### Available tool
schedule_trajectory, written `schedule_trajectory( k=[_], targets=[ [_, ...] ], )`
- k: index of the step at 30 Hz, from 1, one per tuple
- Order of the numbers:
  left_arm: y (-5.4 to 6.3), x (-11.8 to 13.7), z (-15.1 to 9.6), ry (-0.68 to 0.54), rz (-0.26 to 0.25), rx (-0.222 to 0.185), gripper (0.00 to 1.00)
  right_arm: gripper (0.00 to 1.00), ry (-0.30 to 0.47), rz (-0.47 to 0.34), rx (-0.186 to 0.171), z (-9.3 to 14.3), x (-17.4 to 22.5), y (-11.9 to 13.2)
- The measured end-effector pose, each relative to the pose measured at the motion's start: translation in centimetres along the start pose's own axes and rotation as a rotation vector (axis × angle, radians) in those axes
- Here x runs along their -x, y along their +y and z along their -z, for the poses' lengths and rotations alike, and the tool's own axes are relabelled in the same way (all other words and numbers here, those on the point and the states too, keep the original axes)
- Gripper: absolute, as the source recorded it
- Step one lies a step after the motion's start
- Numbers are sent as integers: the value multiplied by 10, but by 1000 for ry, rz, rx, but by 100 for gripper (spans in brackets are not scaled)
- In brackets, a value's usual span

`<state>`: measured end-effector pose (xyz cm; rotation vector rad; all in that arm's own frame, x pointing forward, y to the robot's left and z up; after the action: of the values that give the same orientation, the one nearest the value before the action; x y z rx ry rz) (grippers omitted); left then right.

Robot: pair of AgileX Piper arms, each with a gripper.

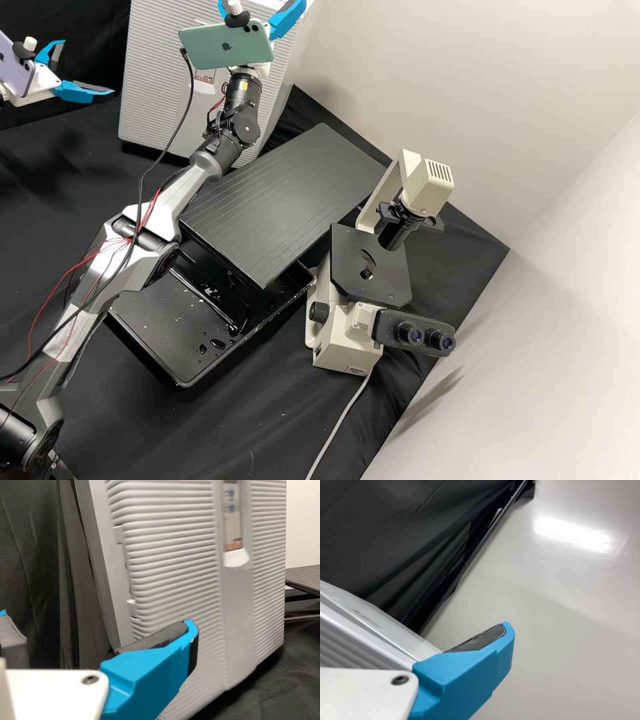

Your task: Close the incubator door

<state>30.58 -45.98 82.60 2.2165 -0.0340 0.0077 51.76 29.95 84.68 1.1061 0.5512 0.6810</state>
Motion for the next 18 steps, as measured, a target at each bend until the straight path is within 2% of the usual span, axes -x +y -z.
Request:
schedule_trajectory(
  k=[6,10,11,13,15,18],
  targets=[
    [0,0,0,0,0,0,100,100,-26,47,-29,-6,4,-17],
    [0,0,0,0,2,0,100,100,-66,37,-33,-9,8,-22],
    [0,0,0,1,4,0,100,100,-72,26,-26,-8,9,-19],
    [0,0,0,1,4,0,100,100,-95,-15,-51,-5,11,-19],
    [0,0,0,1,4,0,100,100,-99,-57,-23,-2,12,-15],
    [0,0,0,1,4,0,100,100,-82,-89,-25,3,14,-13]
  ],
)
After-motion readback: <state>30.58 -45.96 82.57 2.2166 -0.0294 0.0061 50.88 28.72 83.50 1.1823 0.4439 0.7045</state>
